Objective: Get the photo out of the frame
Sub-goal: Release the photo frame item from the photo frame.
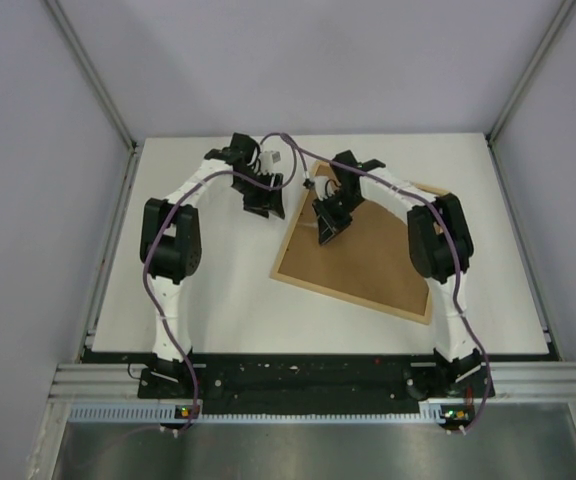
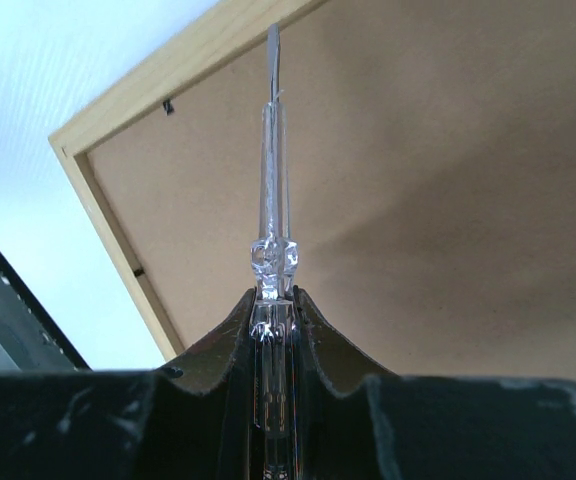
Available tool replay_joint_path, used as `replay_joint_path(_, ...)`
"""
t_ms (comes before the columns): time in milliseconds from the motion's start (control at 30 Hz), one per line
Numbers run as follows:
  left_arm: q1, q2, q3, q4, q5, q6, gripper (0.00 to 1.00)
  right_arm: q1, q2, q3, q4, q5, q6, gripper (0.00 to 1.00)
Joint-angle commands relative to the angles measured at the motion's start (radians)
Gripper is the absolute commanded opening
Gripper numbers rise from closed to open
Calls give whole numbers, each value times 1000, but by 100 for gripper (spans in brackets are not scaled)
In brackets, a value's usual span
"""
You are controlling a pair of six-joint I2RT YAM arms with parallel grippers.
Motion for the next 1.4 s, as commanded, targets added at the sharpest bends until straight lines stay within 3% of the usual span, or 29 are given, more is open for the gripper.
replay_joint_path(0, -2, 4, -17, 29, 32, -5, 61, 31, -73, -35, -56, 21, -49, 0)
replay_joint_path(433, -4, -42, -132, -12, 25, 35, 45, 75, -97, -90, -176, 37, -175, 0)
replay_joint_path(1367, -10, 0, -198, -9, 186, 7, 34, 146, 5, 11, -95, 61, -85, 0)
